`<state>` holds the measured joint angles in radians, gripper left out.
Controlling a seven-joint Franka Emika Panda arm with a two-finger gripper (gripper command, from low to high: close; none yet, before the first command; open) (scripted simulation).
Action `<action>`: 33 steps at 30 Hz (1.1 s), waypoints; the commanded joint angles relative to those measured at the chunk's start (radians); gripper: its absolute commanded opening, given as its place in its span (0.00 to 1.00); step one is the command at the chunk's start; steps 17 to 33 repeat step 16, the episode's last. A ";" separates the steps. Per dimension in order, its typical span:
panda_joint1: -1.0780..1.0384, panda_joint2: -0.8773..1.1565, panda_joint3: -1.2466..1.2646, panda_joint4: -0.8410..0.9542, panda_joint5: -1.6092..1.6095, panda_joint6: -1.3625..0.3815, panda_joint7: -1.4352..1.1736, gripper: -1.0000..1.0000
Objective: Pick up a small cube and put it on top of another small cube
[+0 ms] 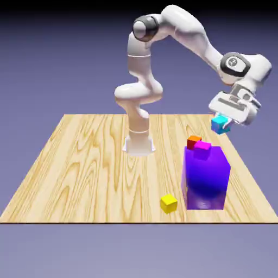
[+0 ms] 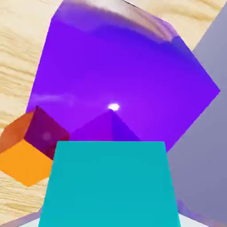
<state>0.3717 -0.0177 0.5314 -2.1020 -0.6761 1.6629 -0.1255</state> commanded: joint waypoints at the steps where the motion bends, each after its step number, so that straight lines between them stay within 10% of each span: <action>1: -0.029 0.000 0.000 0.000 -0.001 0.001 0.000 0.00; 10: -0.065 0.028 -0.038 -0.116 -0.062 0.143 0.051 0.00; 11: -0.065 0.028 -0.038 -0.116 -0.062 0.143 0.051 1.00; 33: -0.029 0.000 0.000 0.000 -0.001 0.001 0.000 1.00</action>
